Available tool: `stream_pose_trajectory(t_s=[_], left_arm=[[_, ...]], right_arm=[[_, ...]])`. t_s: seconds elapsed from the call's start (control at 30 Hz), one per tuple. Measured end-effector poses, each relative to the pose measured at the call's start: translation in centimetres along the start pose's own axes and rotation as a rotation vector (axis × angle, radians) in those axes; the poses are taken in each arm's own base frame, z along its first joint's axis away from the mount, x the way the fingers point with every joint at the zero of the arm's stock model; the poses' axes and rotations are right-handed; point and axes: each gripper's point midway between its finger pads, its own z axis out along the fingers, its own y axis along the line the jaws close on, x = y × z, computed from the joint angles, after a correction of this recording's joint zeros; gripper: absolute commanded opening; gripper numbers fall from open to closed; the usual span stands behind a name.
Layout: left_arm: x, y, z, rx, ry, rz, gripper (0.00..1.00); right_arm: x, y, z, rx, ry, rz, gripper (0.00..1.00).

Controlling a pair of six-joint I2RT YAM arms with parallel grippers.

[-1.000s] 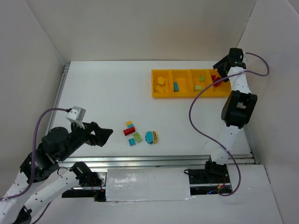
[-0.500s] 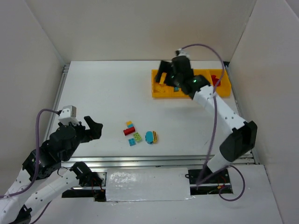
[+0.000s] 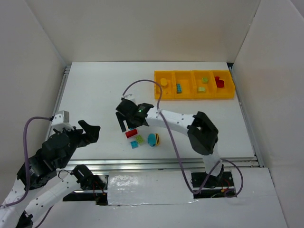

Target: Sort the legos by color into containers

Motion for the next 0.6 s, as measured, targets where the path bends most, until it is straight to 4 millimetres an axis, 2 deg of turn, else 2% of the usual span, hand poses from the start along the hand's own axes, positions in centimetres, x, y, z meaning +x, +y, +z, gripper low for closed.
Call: stream_pose_trajectory(t_s=[0.1,0.23,0.27,0.4,0.6], left_arm=[[-0.3,0.1,-0.5,0.017,-0.018,-0.015,1.0],[-0.4,0.0,-0.7,0.032,-0.024,-0.02,0.99],[-0.4,-0.1,-0.7,0.035,-0.023,-0.02,1.0],[-0.4,-0.3,-0.7,0.044,-0.017,-0.019,1.0],[-0.3,-0.4,-0.6,0.047,-0.014,-0.018,0.99]], right_arm=[[1.2,1.2,2.6,0.031,0.045,-0.046,0.94],[1.9,0.4,4.9,0.091,0.076,-0.07,0.93],[1.9,0.2,5.2,0.099,0.079,-0.073,0.92],[1.8,-0.3,5.9,0.104,0.089,-0.078,0.76],[2.0,0.1,6.2,0.056,0.115,-0.069,0.72]])
